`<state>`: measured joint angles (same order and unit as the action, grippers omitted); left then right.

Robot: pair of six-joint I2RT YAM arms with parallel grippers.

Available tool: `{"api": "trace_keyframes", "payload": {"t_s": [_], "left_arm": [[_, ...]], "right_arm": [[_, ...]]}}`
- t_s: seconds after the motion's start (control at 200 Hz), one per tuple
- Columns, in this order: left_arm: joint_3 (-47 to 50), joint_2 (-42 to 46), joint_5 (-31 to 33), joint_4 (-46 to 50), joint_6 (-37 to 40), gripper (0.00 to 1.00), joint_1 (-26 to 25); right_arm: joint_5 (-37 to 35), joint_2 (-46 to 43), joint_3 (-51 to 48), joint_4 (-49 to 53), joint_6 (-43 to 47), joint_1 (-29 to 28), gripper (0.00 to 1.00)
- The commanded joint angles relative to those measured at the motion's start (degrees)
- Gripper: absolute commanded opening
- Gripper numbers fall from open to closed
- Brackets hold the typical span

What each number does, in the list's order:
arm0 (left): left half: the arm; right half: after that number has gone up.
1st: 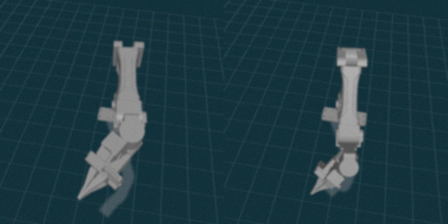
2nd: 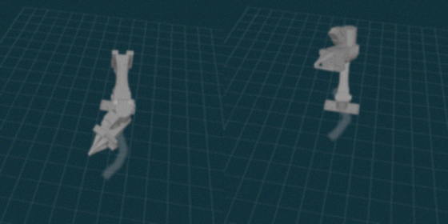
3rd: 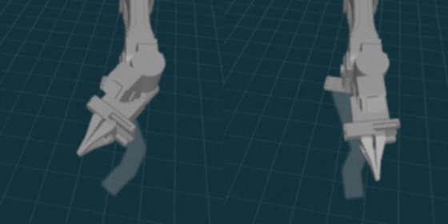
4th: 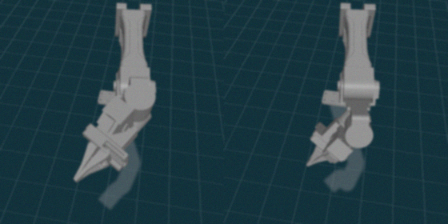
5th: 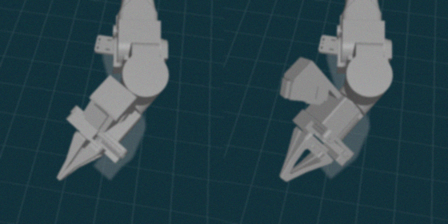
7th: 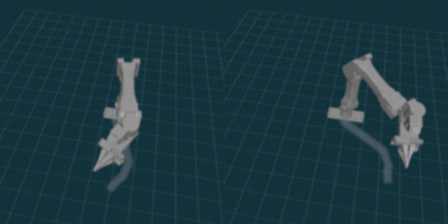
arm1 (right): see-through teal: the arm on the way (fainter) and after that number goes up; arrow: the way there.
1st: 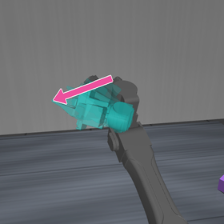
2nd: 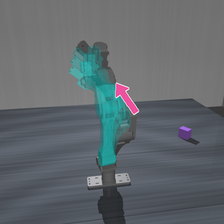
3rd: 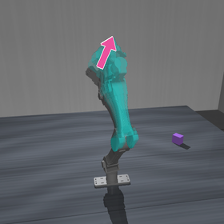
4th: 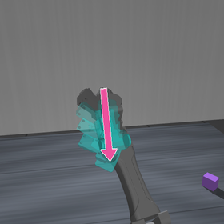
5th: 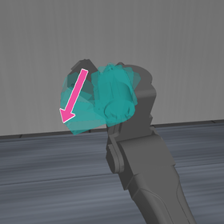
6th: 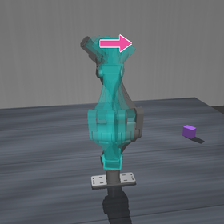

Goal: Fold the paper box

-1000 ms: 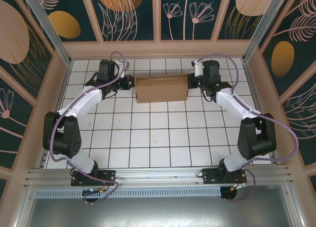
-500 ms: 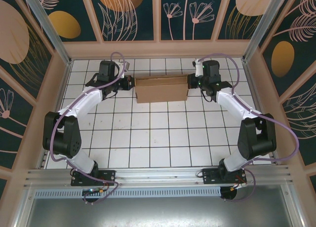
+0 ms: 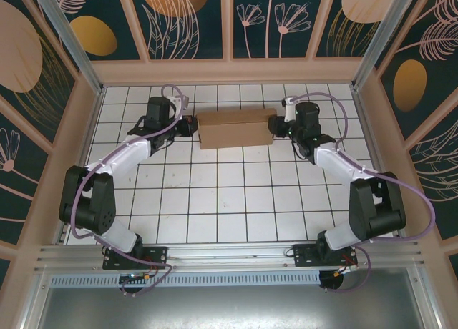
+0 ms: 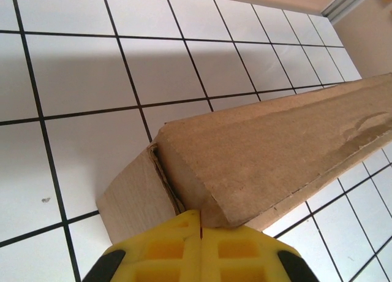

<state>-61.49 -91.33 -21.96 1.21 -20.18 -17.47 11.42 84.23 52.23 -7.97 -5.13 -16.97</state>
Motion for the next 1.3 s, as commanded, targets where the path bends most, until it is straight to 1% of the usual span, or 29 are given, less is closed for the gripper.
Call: {"api": "trace_keyframes", "payload": {"t_s": [0.0, 0.115, 0.2, 0.27, 0.36, 0.495, 0.656, 0.756, 0.846, 0.891, 0.956, 1.046, 1.081, 1.171, 1.291], "left_arm": [[1.5, -1.9, 2.1, 7.5, 0.7, 0.00, -1.2], [0.7, -2.1, 2.5, 8.2, 1.7, 0.00, -1.2], [0.0, -2.4, 2.9, 8.7, 2.3, 0.00, -1.2], [-0.4, -2.7, 2.8, 8.7, 2.6, 0.00, -1.3], [-0.9, -3.1, 2.8, 9.1, 2.9, 0.00, -1.3], [-0.9, -3.4, 2.9, 9.1, 3.2, 0.00, -1.4], [-0.7, -3.6, 2.8, 8.7, 3.6, 0.00, -1.3], [-0.7, -3.6, 2.8, 8.6, 3.8, 0.00, -1.4], [-0.6, -3.3, 2.7, 8.7, 3.8, 0.01, -1.4], [-0.5, -3.0, 2.5, 8.6, 3.6, 0.06, -1.3], [-0.1, -2.0, 2.3, 8.3, 3.0, 0.18, -1.4], [1.0, 0.0, -0.6, 6.3, 1.1, 0.37, -1.3], [1.4, 1.0, -1.1, 5.5, 0.2, 0.43, -1.4], [2.0, 2.5, -2.1, 4.7, -1.3, 0.48, -1.4], [1.9, 3.8, -2.9, 5.9, -1.5, 0.49, -1.3]], "right_arm": [[2.5, -4.2, -4.0, 0.5, -0.7, 0.1, 0.43], [6.2, -9.6, -8.1, -5.6, -3.0, 2.2, 0.56], [10.5, -11.7, -9.8, -9.3, -6.7, 5.1, 0.61], [12.6, -11.5, -9.4, -10.8, -10.4, 7.2, 0.62], [13.6, -9.0, -6.5, -9.9, -14.0, 8.2, 0.62], [13.3, -4.2, -1.9, -7.9, -17.7, 8.0, 0.63], [12.3, 0.4, 2.3, -4.8, -17.0, 7.1, 0.61], [10.3, 2.4, 3.3, -3.8, -17.0, 7.1, 0.57], [9.3, 4.0, 3.5, -2.8, -16.8, 7.0, 0.51], [9.0, 4.7, 3.6, -2.1, -17.0, 7.0, 0.48], [8.8, 5.2, 2.9, -2.1, -17.1, 7.0, 0.45], [8.3, 5.2, 1.6, -2.8, -17.7, 6.8, 0.41], [7.8, 5.2, 1.3, -2.8, -17.9, 6.6, 0.41], [7.0, 5.5, 0.9, -2.9, -18.4, 6.3, 0.40], [5.3, 5.8, 1.2, -2.3, -18.7, 5.8, 0.40]]}}
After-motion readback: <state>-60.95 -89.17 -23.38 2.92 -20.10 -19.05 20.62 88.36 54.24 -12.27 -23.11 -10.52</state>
